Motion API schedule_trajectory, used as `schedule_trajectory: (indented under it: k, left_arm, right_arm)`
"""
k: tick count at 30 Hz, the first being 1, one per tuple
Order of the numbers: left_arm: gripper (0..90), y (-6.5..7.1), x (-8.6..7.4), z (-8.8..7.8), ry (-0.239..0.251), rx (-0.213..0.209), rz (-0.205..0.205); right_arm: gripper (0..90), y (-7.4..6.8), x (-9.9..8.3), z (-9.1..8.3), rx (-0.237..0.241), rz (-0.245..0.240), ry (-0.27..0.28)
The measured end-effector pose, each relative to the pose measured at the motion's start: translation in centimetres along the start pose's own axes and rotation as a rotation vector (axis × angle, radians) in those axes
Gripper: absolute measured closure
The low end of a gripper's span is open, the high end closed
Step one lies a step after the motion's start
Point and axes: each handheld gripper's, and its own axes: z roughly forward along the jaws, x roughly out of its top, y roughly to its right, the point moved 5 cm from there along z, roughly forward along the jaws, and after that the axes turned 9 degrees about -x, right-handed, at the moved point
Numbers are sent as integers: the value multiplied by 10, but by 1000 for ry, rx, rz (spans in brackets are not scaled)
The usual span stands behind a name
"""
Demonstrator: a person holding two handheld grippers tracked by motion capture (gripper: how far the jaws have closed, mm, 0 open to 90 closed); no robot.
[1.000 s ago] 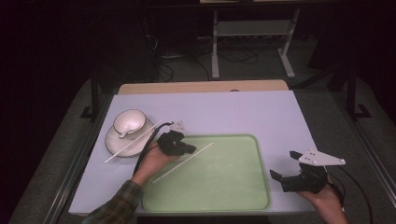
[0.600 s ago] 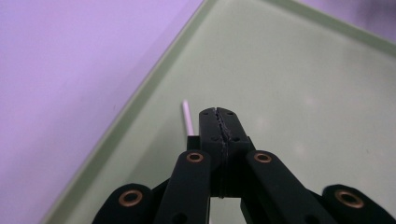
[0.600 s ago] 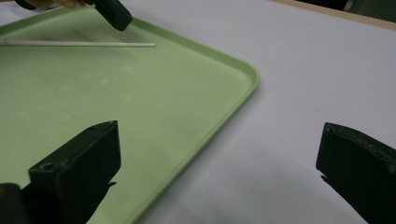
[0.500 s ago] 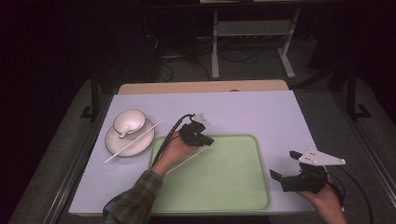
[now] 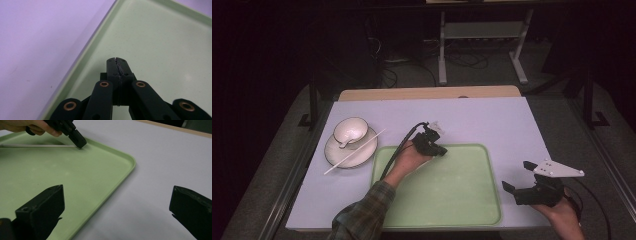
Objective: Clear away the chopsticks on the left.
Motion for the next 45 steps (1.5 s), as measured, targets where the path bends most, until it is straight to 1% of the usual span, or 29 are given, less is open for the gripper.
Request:
schedule_trajectory:
  k: [2,3,6,7,8,9,10,11,14,17,26,34,39,45]
  left_arm:
    - [900,-3,-2,-1,-2,11,-8]
    - [900,-6,-3,-1,-1,13,-20]
    - [900,-8,-4,-3,2,17,-24]
    - [900,-10,-5,-4,5,29,-30]
    - [900,-11,-6,-5,8,31,-34]
    - [900,-14,-7,-7,17,35,-49]
    - [900,-14,-7,-7,17,35,-49]
    - [900,-16,-9,-10,15,47,-55]
    - [900,-19,-11,-13,19,61,-66]
    - [900,-23,-14,-17,28,67,-79]
    - [900,-29,-25,-28,36,96,-98]
    - [900,-34,-34,-38,41,108,-113]
    - [900,-36,-41,-44,53,114,-127]
    - [900,-40,-50,-54,47,132,-135]
  right_arm:
    - [0,0,0,0,-1,2,1]
    - [0,0,0,-1,-1,2,2]
    - [0,0,0,-1,-3,3,5]
    - [0,1,0,-1,-4,3,6]
    - [0,1,0,-1,-5,4,6]
    - [0,1,0,-1,-5,4,6]
    - [0,1,0,-1,-5,4,6]
    - [0,1,0,-1,-5,3,6]
    - [0,1,0,-1,-6,3,5]
    - [0,1,0,-2,-8,0,7]
    - [0,1,1,-3,-14,0,8]
    - [0,1,0,-3,-17,-1,5]
    - [0,2,0,-3,-17,-2,6]
    - [0,1,0,-3,-18,-3,4]
